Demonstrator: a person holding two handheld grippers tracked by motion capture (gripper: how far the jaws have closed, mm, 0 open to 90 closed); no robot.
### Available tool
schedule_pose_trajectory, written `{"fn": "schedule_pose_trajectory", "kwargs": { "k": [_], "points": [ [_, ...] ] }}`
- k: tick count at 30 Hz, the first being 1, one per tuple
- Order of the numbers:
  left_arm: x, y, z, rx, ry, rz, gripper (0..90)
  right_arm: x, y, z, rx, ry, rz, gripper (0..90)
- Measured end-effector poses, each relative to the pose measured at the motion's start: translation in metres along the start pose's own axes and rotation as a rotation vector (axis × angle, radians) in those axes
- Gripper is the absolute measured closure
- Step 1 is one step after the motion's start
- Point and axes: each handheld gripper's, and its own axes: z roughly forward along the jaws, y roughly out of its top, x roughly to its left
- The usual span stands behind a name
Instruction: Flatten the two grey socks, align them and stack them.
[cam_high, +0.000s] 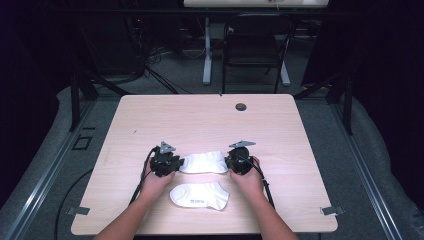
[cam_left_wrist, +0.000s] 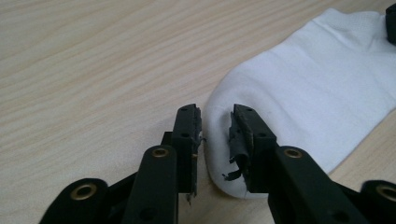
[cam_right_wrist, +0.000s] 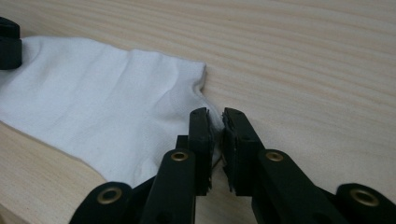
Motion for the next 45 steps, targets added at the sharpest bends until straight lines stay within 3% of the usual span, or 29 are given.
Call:
{"fn": "schedule_pose_trajectory", "kwargs": {
  "k": [11, 19, 28, 36, 45],
  "points": [
    [0.000, -0.001, 0.000, -0.003, -0.033, -0.017, 84.9, 0.000, 0.000, -0.004, -0.005, 0.009, 0.010, 86.2],
    [0.002, 0.000, -0.005, -0.018, -0.048, -0.050, 86.7, 0.002, 0.001, -0.009, -0.018, 0.022, 0.010, 86.5],
    [0.000, 0.008, -0.022, -0.045, -0.065, -0.047, 86.7, 0.006, 0.011, -0.022, -0.058, 0.061, 0.017, 86.5],
    [-0.001, 0.012, -0.037, -0.074, -0.078, -0.057, 86.7, 0.007, 0.019, -0.039, -0.046, 0.105, 0.026, 86.6],
    [-0.011, 0.012, -0.060, -0.100, -0.119, -0.045, 86.6, 0.018, 0.020, -0.060, -0.071, 0.128, -0.018, 86.6]
  ]
}}
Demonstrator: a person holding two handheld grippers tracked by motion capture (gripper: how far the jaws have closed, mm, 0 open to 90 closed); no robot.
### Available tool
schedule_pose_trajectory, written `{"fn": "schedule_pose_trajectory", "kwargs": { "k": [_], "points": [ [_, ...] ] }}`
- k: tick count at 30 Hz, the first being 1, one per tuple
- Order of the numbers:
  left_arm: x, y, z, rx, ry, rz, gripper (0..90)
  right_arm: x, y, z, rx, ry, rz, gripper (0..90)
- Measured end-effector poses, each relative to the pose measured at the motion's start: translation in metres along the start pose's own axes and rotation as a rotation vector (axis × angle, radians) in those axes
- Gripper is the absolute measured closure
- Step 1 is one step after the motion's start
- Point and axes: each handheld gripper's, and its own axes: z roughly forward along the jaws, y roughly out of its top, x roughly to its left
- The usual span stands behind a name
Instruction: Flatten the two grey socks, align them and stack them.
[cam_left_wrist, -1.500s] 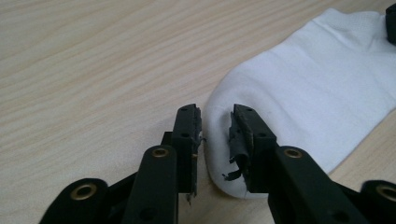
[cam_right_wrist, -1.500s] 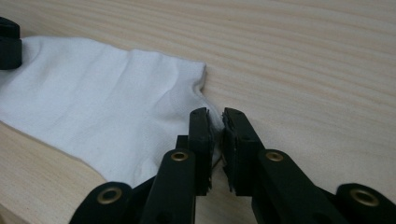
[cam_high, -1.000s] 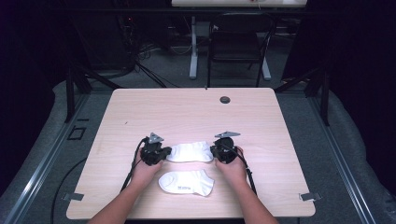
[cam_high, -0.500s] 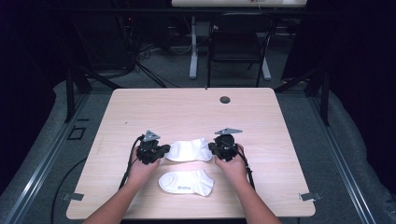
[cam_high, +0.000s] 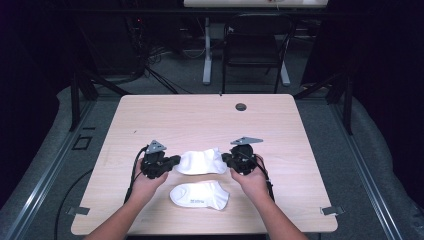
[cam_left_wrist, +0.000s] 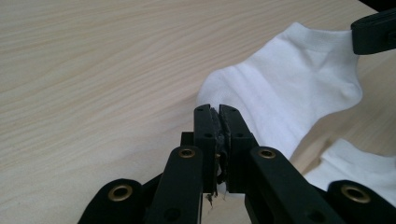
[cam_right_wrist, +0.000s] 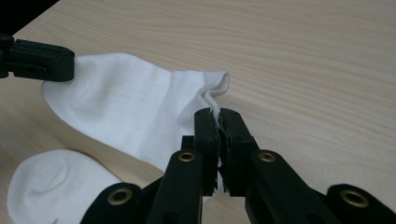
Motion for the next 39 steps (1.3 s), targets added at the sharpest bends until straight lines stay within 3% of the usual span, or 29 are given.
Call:
{"fn": "schedule_pose_trajectory", "kwargs": {
  "k": [15, 28, 39],
  "points": [
    [-0.021, -0.008, -0.024, 0.013, -0.041, 0.041, 86.6, 0.021, -0.013, -0.023, 0.002, 0.035, -0.052, 86.6],
    [-0.024, -0.020, -0.040, 0.004, -0.067, 0.009, 86.6, 0.034, -0.031, -0.038, 0.003, 0.075, -0.075, 86.6],
    [-0.033, -0.031, -0.046, 0.018, -0.084, 0.026, 86.7, 0.041, -0.044, -0.045, 0.013, 0.093, -0.085, 86.6]
  ]
}}
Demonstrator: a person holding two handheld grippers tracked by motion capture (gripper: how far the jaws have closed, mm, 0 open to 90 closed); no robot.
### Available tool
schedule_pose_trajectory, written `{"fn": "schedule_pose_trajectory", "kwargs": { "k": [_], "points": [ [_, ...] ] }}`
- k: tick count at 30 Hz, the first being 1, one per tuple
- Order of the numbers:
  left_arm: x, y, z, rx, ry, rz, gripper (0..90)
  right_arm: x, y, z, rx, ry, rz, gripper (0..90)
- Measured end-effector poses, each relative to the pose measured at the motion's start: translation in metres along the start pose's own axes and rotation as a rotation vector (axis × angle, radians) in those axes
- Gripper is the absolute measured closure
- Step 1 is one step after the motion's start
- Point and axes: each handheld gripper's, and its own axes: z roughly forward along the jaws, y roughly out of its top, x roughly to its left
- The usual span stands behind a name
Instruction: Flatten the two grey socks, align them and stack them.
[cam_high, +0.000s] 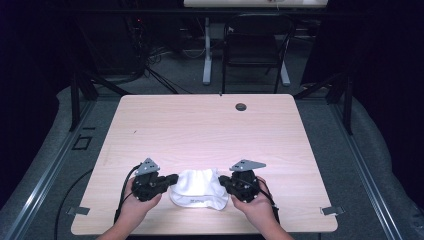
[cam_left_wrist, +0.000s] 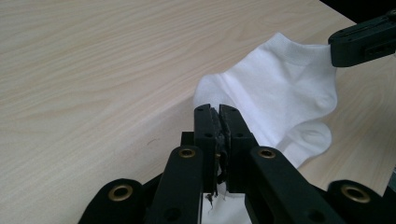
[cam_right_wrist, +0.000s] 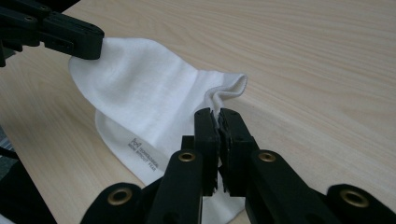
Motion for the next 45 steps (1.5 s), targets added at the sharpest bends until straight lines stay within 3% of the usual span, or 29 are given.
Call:
{"fn": "schedule_pose_trajectory", "kwargs": {
  "k": [15, 29, 45],
  "points": [
    [-0.004, -0.015, -0.005, 0.006, -0.016, -0.015, 86.6, 0.008, -0.013, -0.006, 0.024, 0.003, -0.015, 86.6],
    [-0.001, -0.024, 0.000, 0.026, -0.024, -0.034, 86.6, 0.003, -0.024, 0.000, 0.047, 0.005, 0.013, 86.6],
    [-0.001, -0.029, 0.011, 0.044, -0.016, -0.026, 86.5, 0.000, -0.028, 0.006, 0.059, 0.000, 0.015, 86.5]
  ]
}}
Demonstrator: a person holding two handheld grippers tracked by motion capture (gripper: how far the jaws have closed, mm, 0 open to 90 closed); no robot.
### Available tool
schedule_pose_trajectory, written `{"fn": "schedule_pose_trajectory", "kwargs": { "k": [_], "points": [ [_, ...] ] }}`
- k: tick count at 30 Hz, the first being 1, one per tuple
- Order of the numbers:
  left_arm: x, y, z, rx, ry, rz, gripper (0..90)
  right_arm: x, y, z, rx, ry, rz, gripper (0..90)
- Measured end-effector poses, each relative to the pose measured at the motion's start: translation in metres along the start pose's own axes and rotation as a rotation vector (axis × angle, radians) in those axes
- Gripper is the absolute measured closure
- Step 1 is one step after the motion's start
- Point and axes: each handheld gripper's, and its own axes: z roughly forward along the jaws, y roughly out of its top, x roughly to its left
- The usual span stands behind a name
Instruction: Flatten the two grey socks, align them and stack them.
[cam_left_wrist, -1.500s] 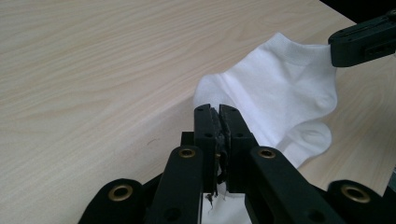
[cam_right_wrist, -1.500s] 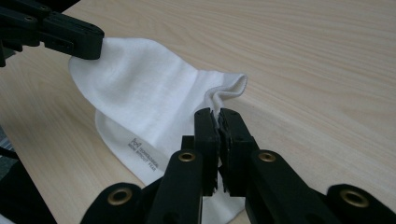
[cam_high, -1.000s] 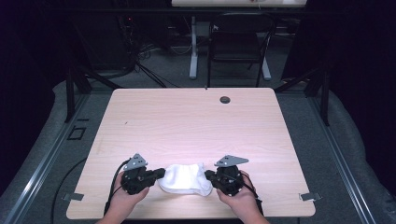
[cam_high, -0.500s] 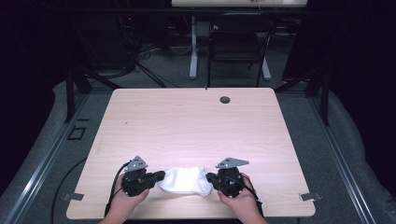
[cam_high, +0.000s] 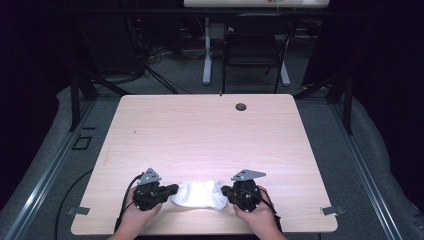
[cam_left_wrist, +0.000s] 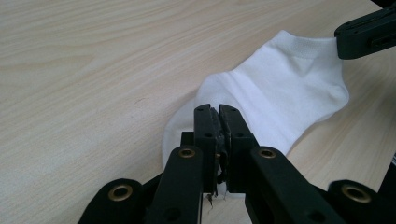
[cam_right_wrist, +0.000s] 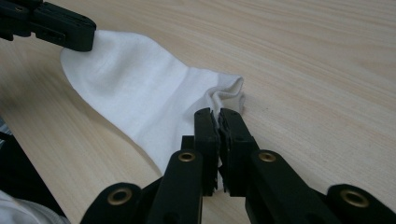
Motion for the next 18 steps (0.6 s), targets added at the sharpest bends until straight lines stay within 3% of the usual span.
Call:
{"fn": "schedule_pose_trajectory", "kwargs": {
  "k": [18],
  "points": [
    [0.0031, -0.0023, 0.0093, 0.027, 0.010, 0.005, 86.4, -0.0041, -0.0029, 0.0084, 0.022, -0.013, 0.001, 86.3]
  ]
}}
